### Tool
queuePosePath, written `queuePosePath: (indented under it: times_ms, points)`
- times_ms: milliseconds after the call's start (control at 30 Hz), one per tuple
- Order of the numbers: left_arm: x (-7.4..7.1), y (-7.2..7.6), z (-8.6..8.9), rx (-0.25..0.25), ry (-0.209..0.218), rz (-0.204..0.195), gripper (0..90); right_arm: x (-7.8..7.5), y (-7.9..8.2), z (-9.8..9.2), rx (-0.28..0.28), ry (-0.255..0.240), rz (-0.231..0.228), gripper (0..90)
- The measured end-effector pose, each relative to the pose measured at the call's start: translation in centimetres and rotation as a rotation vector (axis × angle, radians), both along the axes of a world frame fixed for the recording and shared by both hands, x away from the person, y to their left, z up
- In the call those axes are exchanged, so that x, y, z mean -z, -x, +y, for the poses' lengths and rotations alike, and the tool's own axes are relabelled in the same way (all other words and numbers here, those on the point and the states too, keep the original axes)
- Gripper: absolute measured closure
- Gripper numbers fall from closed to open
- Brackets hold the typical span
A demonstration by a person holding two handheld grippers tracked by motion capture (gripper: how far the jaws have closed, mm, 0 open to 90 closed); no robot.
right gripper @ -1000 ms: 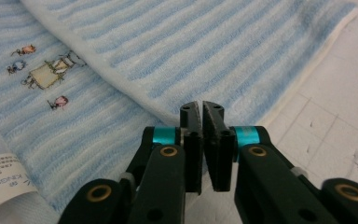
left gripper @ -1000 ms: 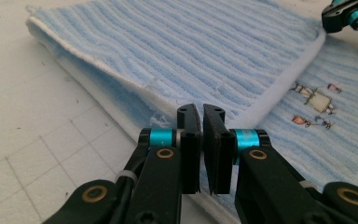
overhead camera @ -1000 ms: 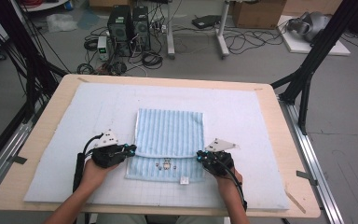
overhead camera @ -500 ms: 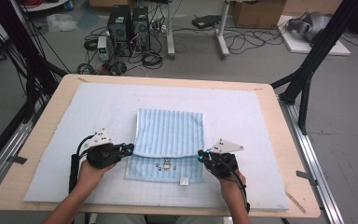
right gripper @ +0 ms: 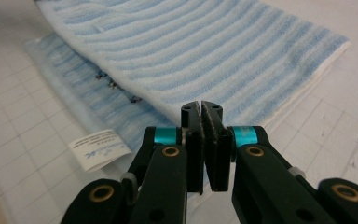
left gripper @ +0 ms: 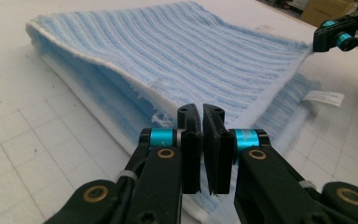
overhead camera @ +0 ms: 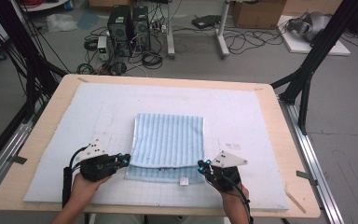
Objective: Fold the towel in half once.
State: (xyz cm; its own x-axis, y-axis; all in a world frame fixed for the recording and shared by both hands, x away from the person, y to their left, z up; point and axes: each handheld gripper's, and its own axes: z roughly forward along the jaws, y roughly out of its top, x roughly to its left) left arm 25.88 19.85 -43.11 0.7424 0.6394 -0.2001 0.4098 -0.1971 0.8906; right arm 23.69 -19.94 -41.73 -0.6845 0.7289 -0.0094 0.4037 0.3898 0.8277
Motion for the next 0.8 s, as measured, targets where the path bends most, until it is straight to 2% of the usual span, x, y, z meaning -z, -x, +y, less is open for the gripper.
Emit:
queuePosePath:
  times_ms: [167,333,433,467,500,533,633,667,700,800]
  points:
    - [0.1,1.3,0.1,0.003,-0.002,0.012,85.2,-0.1,1.5,0.0,-0.001,-0.009,0.002,87.8]
    - [0.3,2.3,0.2,-0.001,-0.009,0.023,85.2,0.0,2.5,0.1,-0.006,0.006,0.007,87.8]
    - [0.7,2.4,0.1,0.002,-0.043,0.04,84.2,0.4,2.6,0.2,0.002,0.025,0.026,85.9]
    - [0.9,2.4,-0.1,-0.012,-0.059,0.048,80.1,0.6,2.5,0.2,0.005,0.027,0.044,80.0]
    - [1.0,2.3,-0.1,-0.032,-0.067,0.053,66.9,0.8,2.4,0.1,0.022,0.027,0.063,72.1]
    - [1.0,2.2,0.0,-0.045,-0.07,0.056,61.1,0.9,2.3,-0.1,0.034,0.01,0.072,71.1]
    - [0.7,1.9,0.3,-0.068,-0.079,0.032,60.9,0.6,2.1,-1.0,0.054,-0.075,0.063,68.0]
    - [0.6,1.8,0.4,-0.073,-0.074,0.028,60.8,0.5,2.1,-1.1,0.057,-0.086,0.061,68.1]
    - [0.6,1.7,0.6,-0.081,-0.07,0.025,60.8,0.5,2.0,-1.2,0.061,-0.082,0.051,68.8]
    - [0.5,1.3,0.8,-0.088,-0.067,0.022,60.9,0.9,1.5,-1.0,0.058,-0.068,0.061,71.6]
